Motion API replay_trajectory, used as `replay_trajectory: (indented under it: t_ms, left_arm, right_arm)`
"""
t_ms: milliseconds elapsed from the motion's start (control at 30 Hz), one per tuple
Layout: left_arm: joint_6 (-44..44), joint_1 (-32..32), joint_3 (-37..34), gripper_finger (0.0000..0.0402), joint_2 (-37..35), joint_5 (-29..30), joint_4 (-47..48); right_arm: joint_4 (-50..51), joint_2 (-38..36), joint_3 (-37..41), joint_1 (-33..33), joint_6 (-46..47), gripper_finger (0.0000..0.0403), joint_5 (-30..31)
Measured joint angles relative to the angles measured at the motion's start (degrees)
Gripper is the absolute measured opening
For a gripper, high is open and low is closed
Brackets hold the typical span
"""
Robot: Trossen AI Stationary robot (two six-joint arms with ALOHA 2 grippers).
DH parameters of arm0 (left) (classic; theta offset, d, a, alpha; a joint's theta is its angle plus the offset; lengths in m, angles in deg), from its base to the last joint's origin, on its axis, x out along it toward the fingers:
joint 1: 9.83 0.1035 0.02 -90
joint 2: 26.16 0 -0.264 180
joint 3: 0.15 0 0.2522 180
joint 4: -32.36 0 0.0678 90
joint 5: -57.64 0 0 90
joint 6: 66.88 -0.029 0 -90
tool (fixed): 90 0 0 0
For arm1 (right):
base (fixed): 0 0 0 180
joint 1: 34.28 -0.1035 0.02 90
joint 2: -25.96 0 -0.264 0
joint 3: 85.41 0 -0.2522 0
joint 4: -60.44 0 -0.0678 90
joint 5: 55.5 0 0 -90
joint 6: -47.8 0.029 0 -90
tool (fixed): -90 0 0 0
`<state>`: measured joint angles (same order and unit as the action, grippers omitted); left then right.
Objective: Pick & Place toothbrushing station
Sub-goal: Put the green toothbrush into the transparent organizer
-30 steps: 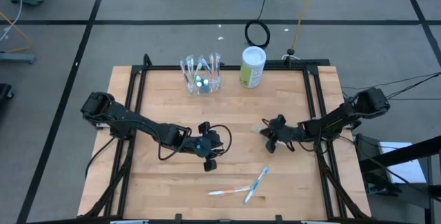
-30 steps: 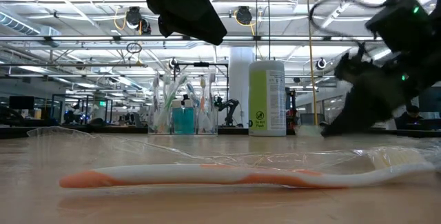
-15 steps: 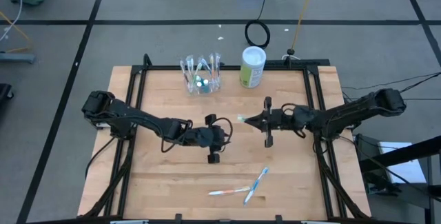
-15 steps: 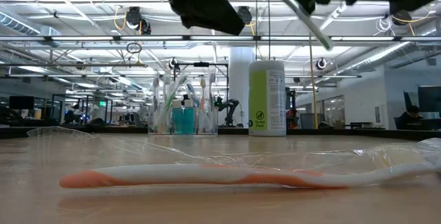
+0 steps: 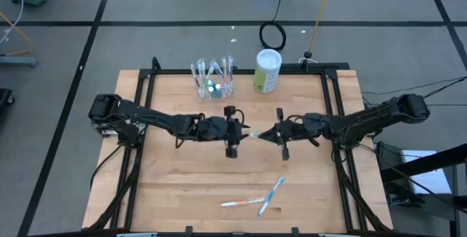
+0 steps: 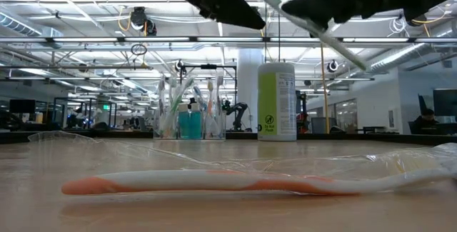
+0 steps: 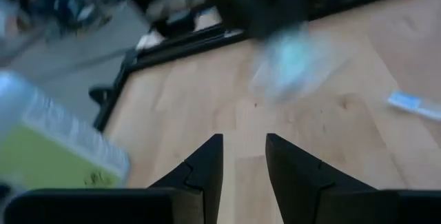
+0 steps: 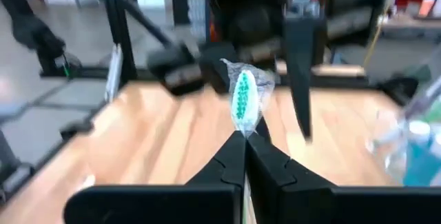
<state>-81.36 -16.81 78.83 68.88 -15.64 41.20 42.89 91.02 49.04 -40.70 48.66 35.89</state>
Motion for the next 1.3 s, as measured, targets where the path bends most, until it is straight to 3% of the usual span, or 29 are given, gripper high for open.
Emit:
replay_trajectory:
  t_ms: [233,733,933,1300]
  left_arm:
    - [-9.7,0.2,0.0,0.0115,0.0,-4.6,-1.8]
    - [-5.3,2.9,0.0,0.0115,0.0,-7.9,-4.2]
    - [-4.6,4.2,0.0,0.0114,0.0,-13.7,-6.0]
    - [-2.0,4.6,0.0,0.0014,0.0,-13.7,-5.6]
  right_arm:
    - [6.4,-0.1,0.0,3.2,2.7,0.0,0.1]
    - [6.1,-0.1,0.0,5.0,6.0,0.0,-0.1]
    - [5.8,-0.1,0.0,5.0,5.4,0.0,-0.1]
    - [6.1,-0.1,0.0,5.0,2.9,0.0001,0.0]
